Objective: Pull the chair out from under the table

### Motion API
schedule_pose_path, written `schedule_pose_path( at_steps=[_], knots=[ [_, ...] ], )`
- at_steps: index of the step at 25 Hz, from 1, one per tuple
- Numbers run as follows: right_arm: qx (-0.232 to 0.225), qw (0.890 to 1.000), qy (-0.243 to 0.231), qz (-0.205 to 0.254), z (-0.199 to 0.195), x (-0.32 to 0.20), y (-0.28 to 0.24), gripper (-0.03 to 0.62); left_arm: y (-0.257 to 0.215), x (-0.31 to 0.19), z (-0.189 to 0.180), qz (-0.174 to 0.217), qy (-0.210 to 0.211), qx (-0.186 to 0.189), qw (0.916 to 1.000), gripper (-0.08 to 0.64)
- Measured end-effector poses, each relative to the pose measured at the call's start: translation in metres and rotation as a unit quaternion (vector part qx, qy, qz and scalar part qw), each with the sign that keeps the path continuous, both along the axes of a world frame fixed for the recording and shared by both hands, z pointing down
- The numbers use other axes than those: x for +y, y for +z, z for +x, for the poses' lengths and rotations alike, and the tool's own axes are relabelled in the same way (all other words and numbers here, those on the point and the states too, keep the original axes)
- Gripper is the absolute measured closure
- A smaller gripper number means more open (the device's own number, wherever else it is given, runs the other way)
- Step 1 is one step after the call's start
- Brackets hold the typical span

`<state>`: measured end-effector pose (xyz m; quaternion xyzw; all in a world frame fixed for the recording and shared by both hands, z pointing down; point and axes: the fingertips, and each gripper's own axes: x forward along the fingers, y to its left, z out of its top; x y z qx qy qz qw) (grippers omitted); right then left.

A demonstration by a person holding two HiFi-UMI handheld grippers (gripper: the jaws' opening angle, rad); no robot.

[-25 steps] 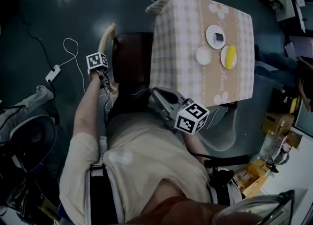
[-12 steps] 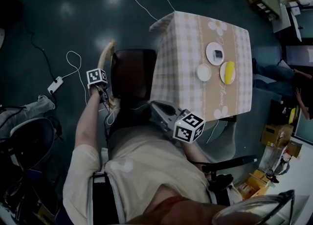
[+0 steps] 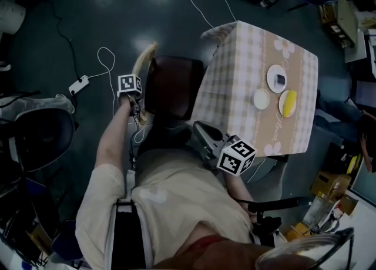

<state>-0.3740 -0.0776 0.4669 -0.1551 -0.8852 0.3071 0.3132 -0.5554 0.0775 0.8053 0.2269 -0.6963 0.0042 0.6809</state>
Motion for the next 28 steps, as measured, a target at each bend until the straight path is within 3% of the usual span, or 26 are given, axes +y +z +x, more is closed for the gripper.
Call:
schedule_pose_path(
  at_steps=[13, 19, 28],
  knots=[
    [0.0, 1.0, -0.001, -0.004, -0.003, 0.002, -0.001, 0.583, -0.009, 0.034, -0.032, -0.014, -0.016, -0.024, 0.9995, 0.463],
    [0.007, 1.0, 0.012, -0.005, 0.005, 0.003, 0.001, 0.583, -0.008, 0.049, -0.028, -0.017, -0.026, -0.021, 0.9993, 0.463],
    [0.009, 1.0, -0.007, 0.003, 0.003, 0.021, 0.003, 0.583, -0.003, 0.061, -0.026, -0.012, -0.039, -0.021, 0.9989, 0.463]
  ],
)
